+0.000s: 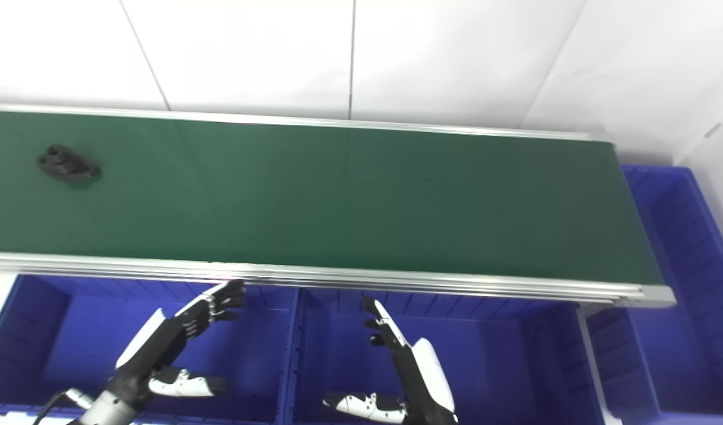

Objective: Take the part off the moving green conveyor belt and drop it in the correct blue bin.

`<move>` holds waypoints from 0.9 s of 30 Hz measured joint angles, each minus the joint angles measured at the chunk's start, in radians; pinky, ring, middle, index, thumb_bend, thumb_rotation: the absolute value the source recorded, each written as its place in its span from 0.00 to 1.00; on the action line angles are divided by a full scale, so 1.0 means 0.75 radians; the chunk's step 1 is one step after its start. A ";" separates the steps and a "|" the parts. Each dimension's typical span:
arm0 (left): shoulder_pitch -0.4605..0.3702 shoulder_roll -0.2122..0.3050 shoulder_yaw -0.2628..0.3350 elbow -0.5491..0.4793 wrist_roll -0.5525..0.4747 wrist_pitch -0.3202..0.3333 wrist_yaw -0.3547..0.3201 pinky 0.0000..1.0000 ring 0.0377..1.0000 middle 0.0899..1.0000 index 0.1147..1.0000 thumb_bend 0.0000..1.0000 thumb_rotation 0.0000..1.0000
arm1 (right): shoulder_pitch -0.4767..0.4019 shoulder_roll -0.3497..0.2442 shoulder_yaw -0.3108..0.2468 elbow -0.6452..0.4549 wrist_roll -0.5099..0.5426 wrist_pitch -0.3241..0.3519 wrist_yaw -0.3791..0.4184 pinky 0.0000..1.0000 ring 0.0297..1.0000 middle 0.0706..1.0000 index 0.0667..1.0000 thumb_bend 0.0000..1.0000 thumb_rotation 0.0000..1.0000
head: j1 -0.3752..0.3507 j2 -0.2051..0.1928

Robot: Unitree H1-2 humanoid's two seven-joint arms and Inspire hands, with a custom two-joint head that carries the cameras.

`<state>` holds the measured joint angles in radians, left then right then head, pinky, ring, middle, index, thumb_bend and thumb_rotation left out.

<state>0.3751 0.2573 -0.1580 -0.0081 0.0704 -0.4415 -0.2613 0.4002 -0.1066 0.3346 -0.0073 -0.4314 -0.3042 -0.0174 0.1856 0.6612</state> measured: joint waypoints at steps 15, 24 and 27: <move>-0.065 0.030 -0.199 0.127 0.067 0.001 0.304 0.73 0.79 0.81 0.79 0.89 0.46 | -0.057 -0.041 0.010 0.188 0.016 -0.138 -0.100 0.77 0.87 0.92 0.97 0.73 0.39 | 0.112 -0.268; -0.109 0.086 -0.308 0.189 0.101 0.001 0.461 0.69 0.76 0.78 0.77 0.89 0.48 | -0.061 -0.052 0.020 0.205 0.020 -0.139 -0.108 0.77 0.88 0.93 0.97 0.73 0.36 | 0.141 -0.360; -0.118 0.106 -0.356 0.216 0.103 0.001 0.508 0.69 0.76 0.77 0.76 0.90 0.48 | -0.069 -0.054 0.023 0.220 0.026 -0.139 -0.108 0.77 0.89 0.93 0.97 0.73 0.35 | 0.145 -0.374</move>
<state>0.2867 0.3369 -0.4248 0.1537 0.1478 -0.4409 0.1199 0.3486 -0.1469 0.3521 0.1575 -0.4118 -0.4085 -0.0982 0.2945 0.3804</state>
